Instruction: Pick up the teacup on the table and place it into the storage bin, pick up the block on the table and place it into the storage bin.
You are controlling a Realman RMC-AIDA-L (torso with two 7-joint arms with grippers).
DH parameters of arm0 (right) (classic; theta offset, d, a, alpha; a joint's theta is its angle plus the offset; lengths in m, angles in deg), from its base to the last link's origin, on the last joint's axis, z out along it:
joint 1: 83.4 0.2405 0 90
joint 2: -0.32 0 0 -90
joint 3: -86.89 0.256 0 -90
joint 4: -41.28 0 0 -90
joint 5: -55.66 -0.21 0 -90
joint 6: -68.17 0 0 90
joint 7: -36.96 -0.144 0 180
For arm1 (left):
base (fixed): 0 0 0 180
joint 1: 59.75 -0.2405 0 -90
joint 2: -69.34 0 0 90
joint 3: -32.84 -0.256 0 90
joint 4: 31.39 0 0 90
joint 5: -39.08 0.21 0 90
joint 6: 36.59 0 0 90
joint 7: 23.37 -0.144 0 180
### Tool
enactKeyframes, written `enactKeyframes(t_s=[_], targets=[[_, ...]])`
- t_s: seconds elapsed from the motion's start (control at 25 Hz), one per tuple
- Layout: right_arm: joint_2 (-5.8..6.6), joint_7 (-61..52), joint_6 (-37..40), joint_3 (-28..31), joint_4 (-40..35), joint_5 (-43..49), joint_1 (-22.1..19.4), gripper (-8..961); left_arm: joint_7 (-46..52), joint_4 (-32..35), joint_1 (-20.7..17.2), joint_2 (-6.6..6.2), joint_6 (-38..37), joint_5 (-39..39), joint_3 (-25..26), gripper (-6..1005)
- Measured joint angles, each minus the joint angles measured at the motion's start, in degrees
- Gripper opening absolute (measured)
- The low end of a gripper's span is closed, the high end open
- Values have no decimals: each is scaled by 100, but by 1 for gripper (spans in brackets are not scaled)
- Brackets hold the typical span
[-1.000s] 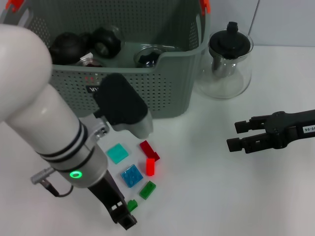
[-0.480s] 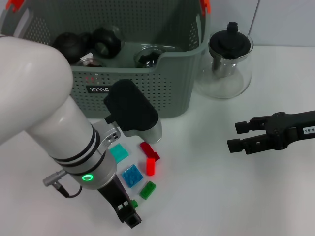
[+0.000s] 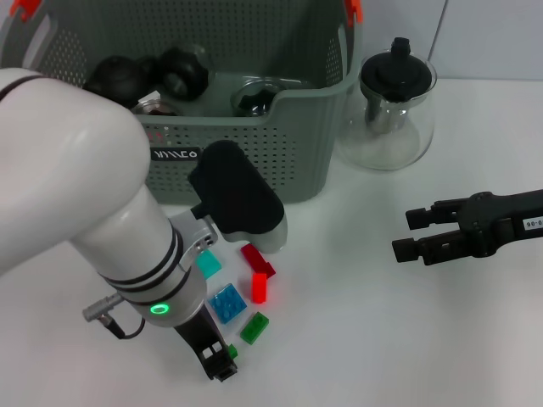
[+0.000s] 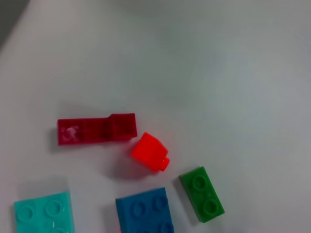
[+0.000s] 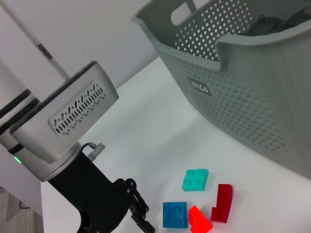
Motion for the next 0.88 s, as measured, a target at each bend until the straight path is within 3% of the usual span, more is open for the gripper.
enactKeyframes(t_s=[0.24,0.52,0.68,0.88], targets=[[0,0,3,4,-12,0,-4,946,81,-1,0,0,75,148,-133,465],[4,0,-2,9,-13,0,-9,946,155,100,-17,0,96,279,-258,301],[9,0,-4,15,-13,0,-9,946,157,581,-159,0,-3,412,-241,169],[10,0,19,40,-12,0,-9,946,-10,1318,-328,-2,-550,587,187,150]])
